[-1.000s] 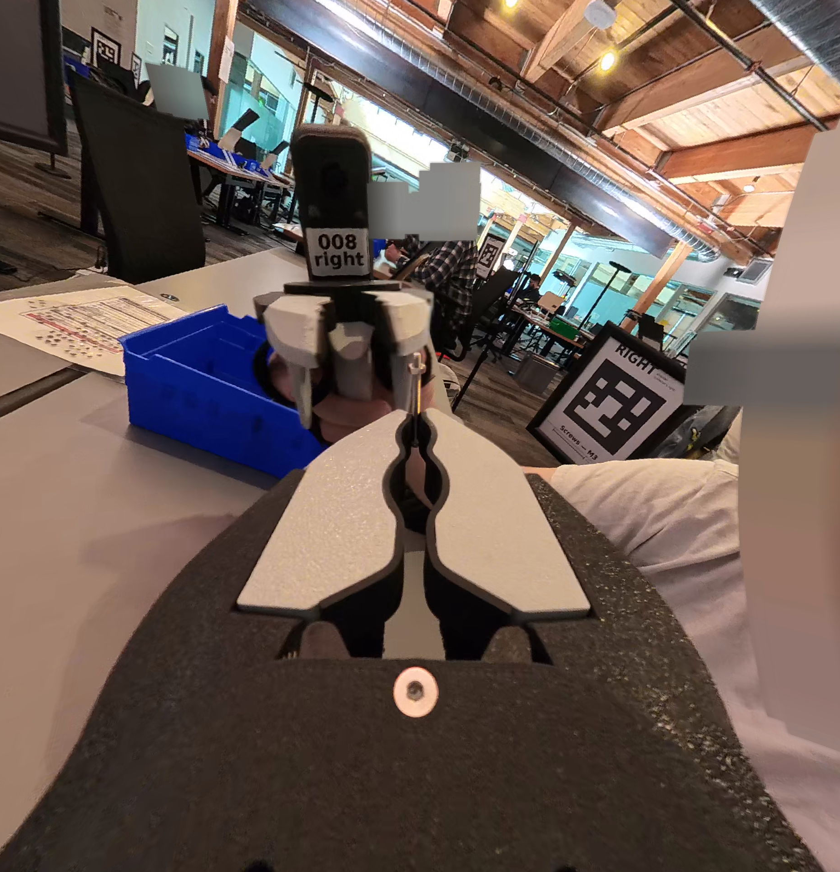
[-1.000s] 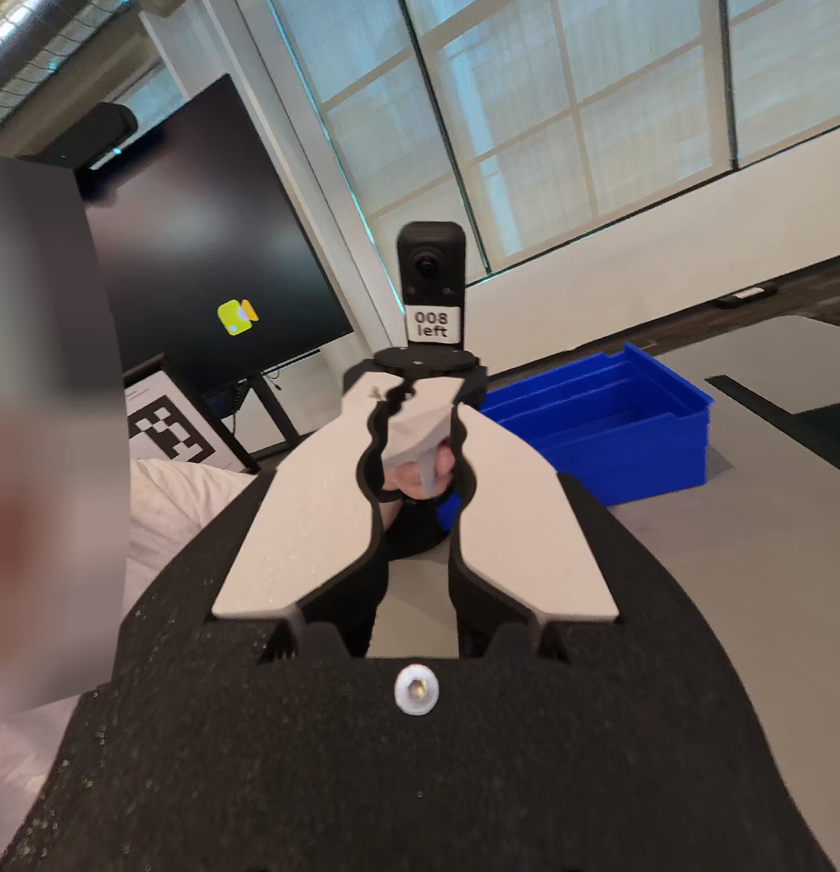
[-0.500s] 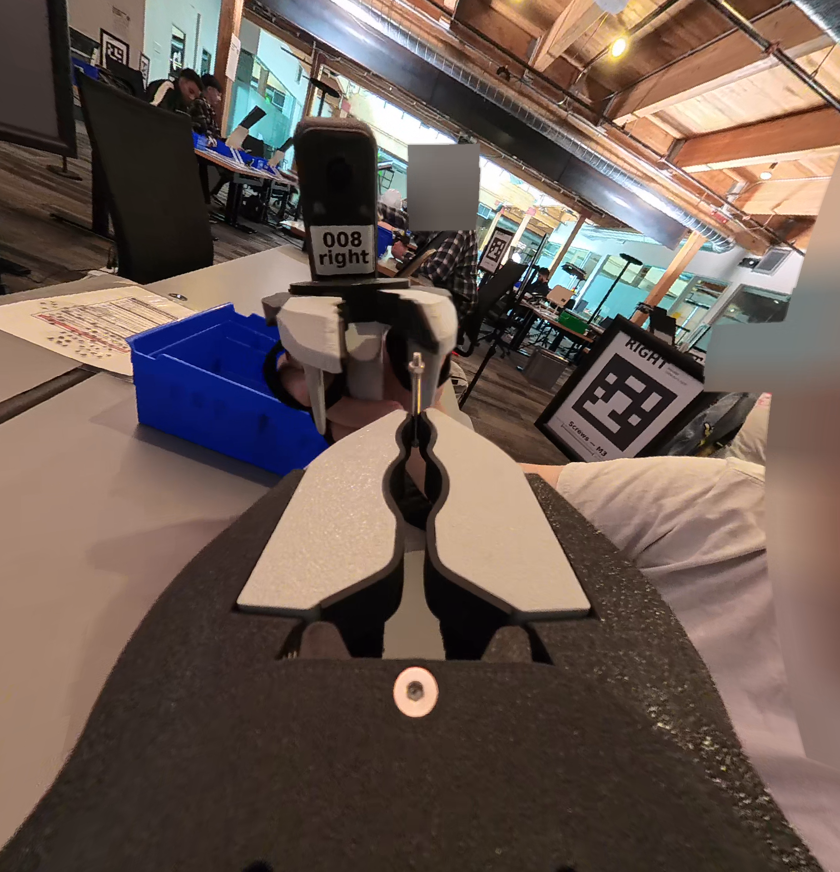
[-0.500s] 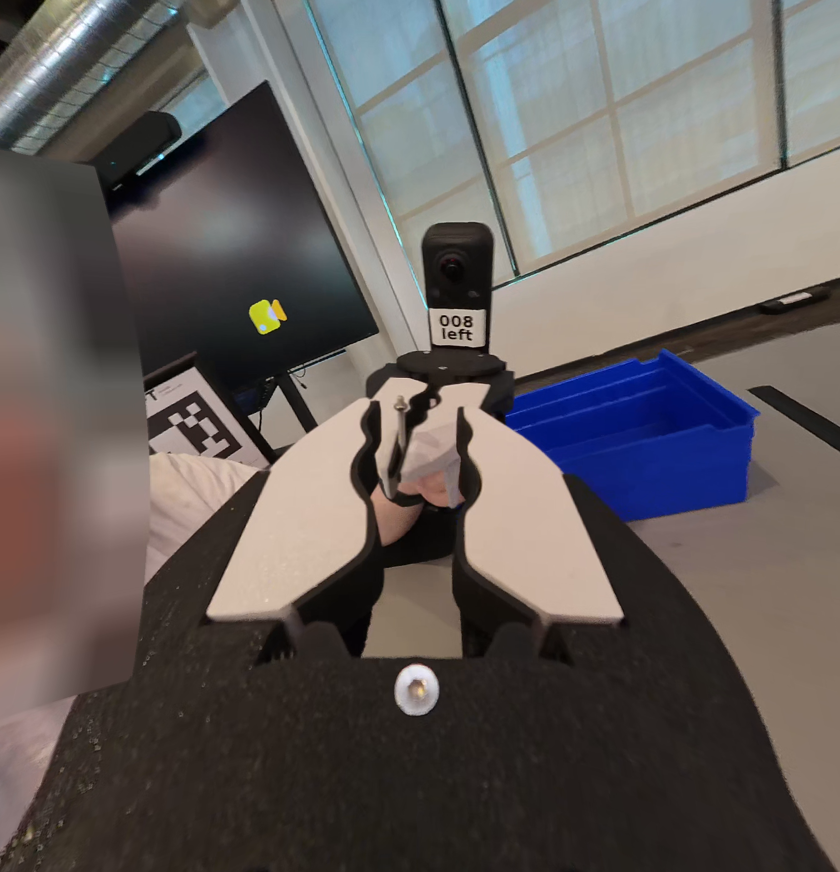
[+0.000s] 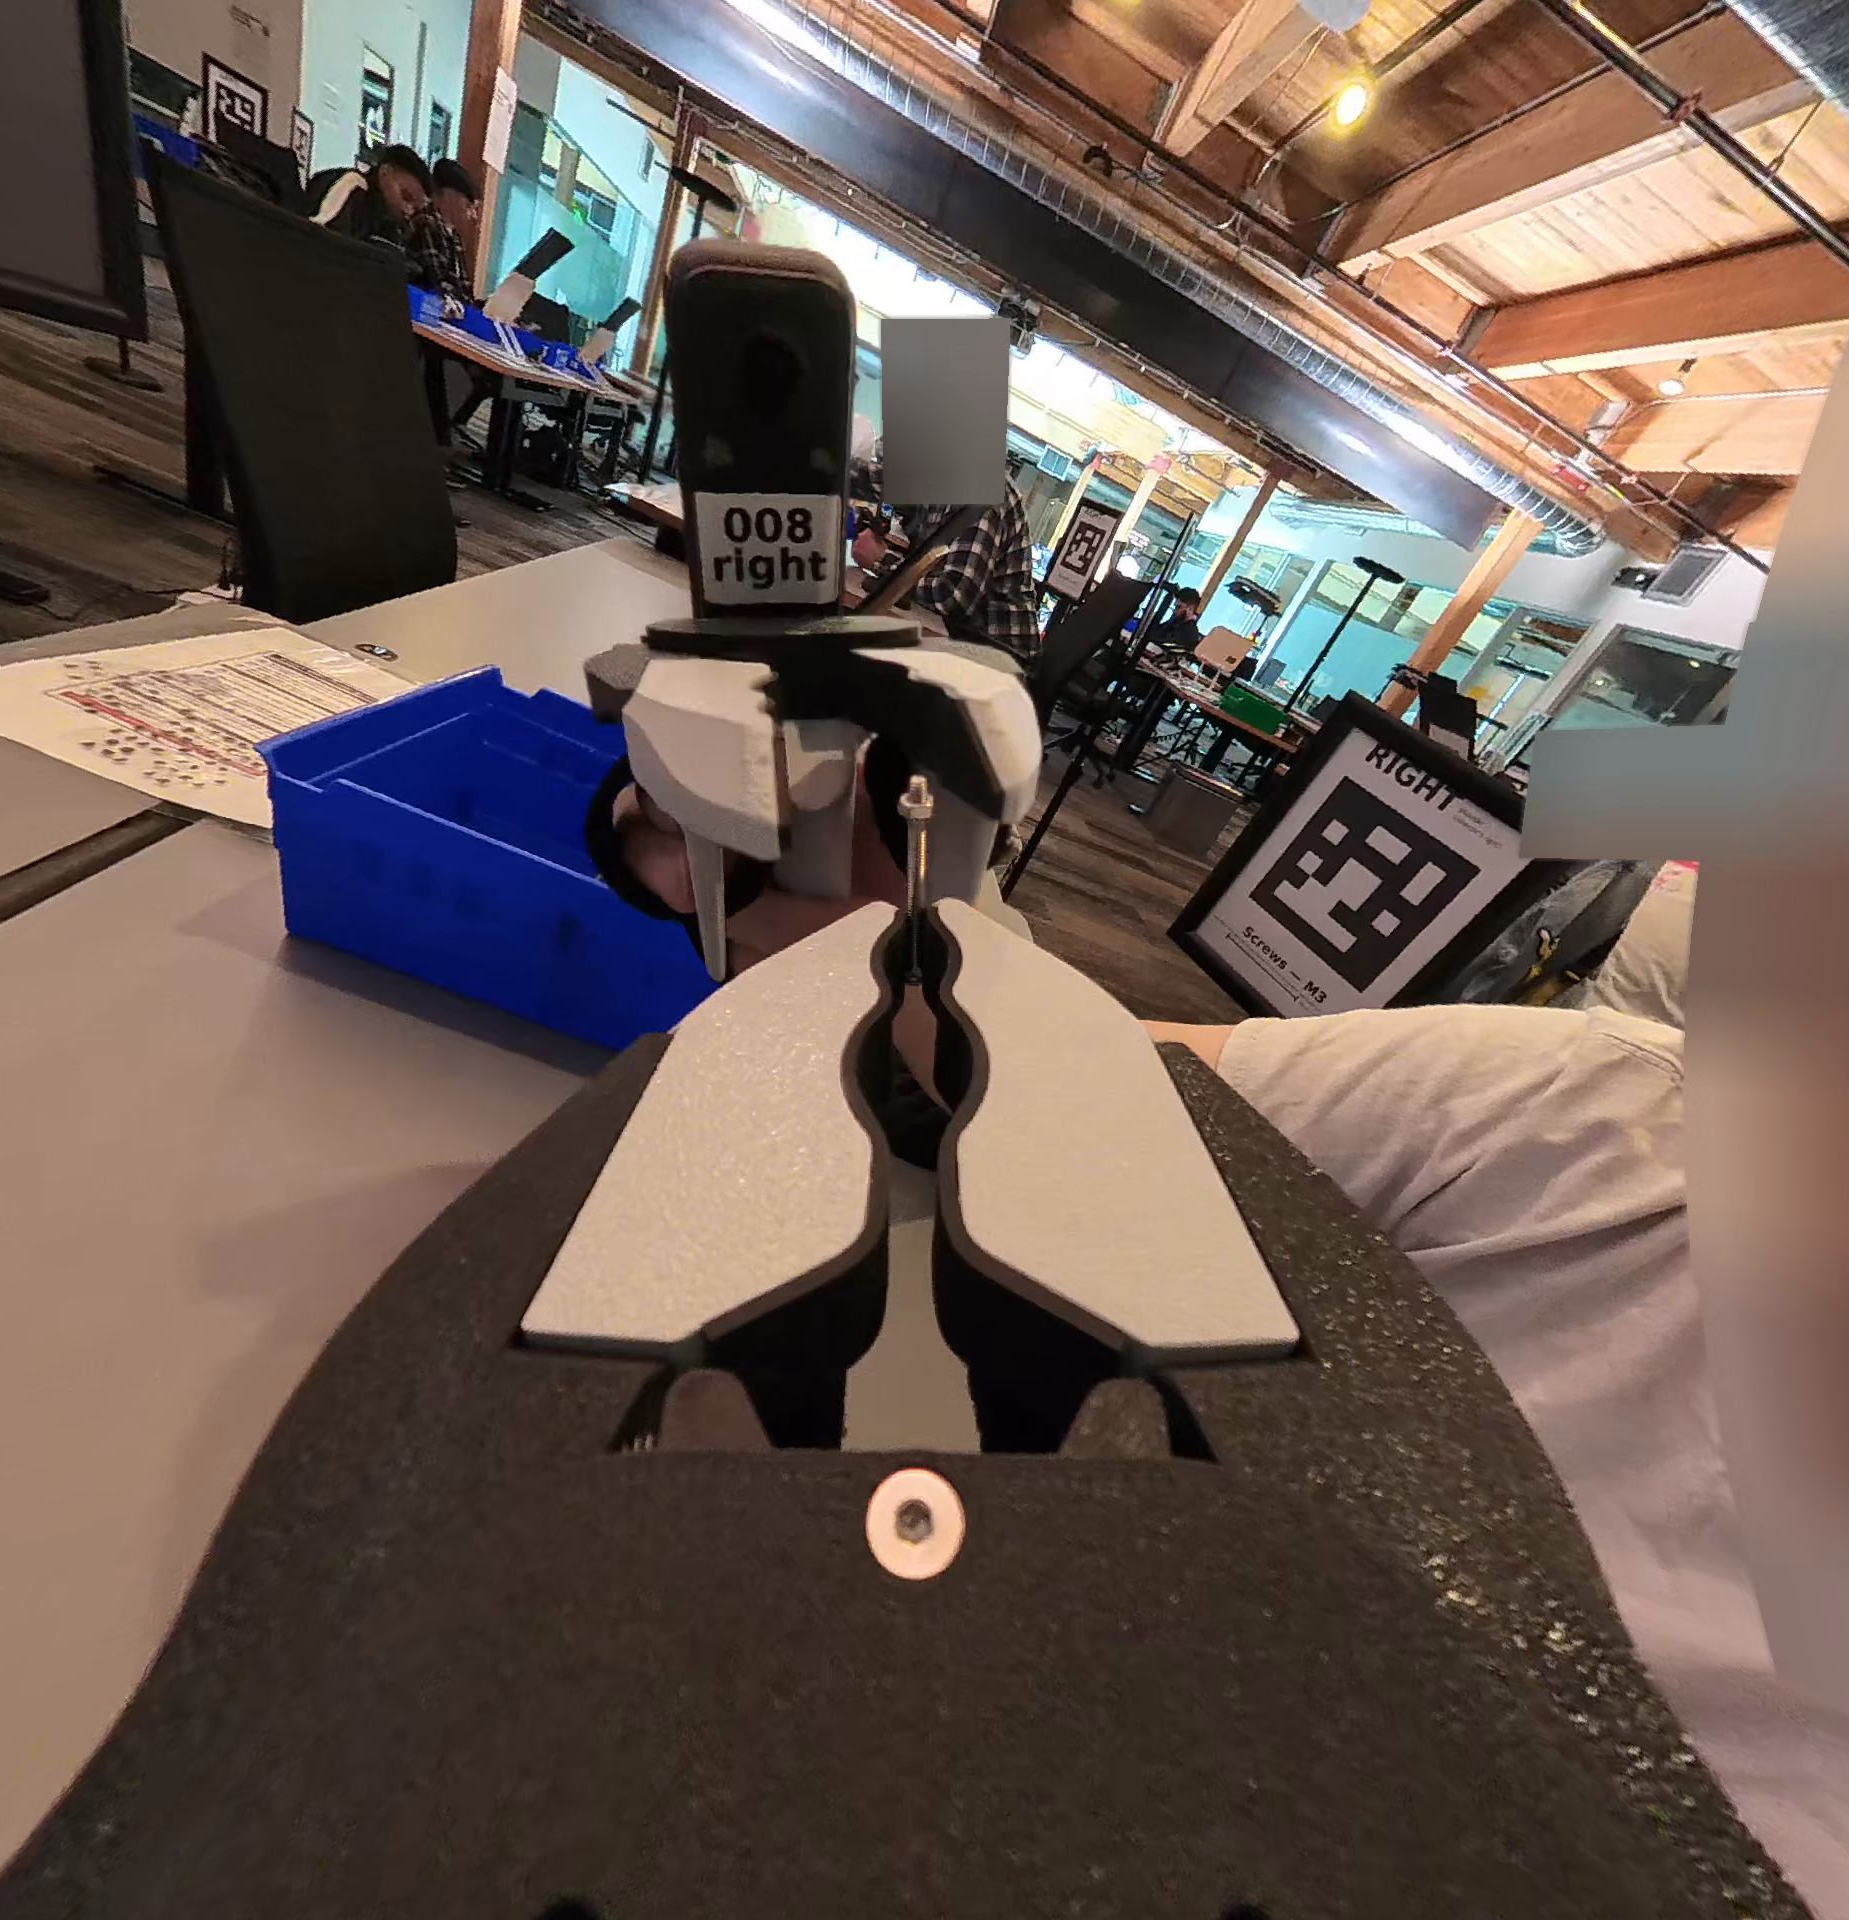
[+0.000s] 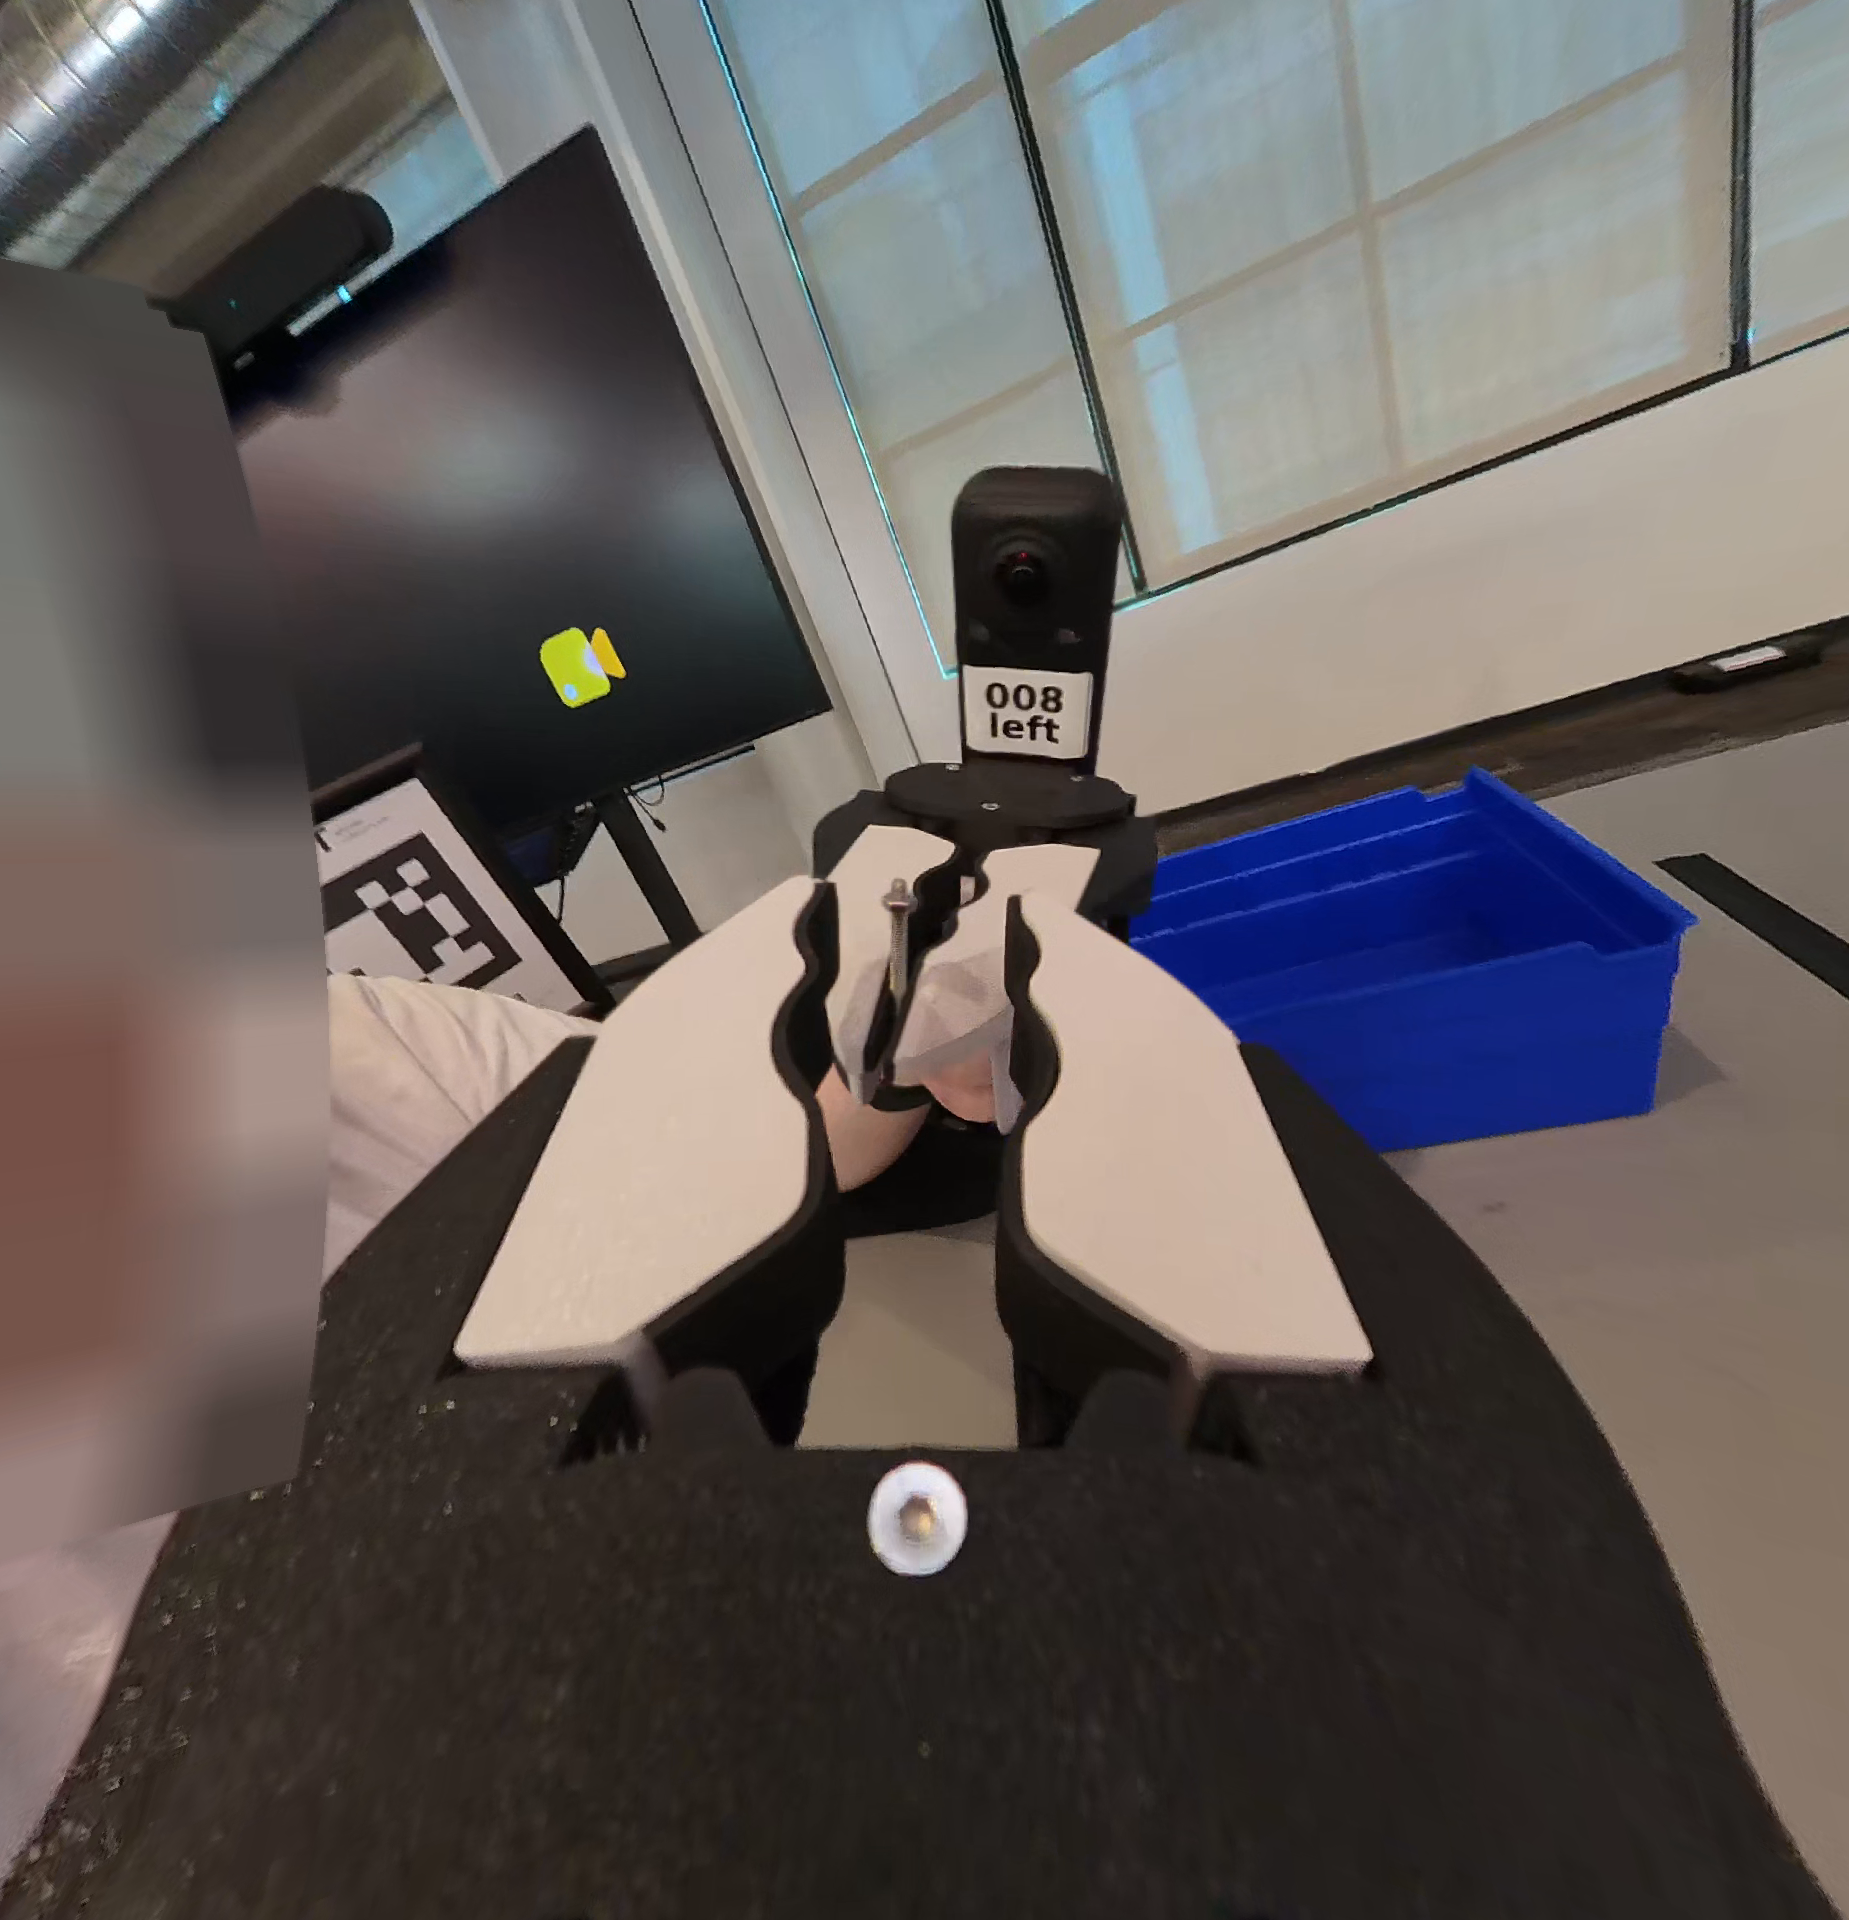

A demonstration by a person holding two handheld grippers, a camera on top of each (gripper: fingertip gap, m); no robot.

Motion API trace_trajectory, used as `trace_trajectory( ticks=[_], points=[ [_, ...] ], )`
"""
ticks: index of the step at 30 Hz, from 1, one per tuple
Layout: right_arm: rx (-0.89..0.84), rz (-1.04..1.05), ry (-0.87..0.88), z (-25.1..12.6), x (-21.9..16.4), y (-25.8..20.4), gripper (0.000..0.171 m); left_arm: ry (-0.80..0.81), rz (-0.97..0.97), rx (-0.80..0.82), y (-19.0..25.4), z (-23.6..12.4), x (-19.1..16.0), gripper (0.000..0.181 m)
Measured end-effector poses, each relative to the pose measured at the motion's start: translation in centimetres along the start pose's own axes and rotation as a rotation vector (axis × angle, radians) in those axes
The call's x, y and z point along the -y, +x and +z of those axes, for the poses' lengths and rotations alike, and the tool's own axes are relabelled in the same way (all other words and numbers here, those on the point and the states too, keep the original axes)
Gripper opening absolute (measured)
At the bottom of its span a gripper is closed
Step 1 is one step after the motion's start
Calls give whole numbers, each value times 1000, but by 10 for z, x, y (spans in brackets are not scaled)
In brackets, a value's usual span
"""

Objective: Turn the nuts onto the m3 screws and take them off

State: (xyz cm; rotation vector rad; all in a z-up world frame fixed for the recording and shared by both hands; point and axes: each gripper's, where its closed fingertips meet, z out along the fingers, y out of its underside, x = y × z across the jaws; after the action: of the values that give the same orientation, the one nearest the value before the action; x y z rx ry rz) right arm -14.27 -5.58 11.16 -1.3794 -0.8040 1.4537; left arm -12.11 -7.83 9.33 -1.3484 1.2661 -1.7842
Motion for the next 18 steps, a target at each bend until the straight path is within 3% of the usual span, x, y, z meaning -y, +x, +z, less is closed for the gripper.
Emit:
trace_trajectory(
  ticks=[18],
  points=[
    [-36,16,30,-4,2,10,28,13,2,11,-1,-1,2,1]
  ],
)
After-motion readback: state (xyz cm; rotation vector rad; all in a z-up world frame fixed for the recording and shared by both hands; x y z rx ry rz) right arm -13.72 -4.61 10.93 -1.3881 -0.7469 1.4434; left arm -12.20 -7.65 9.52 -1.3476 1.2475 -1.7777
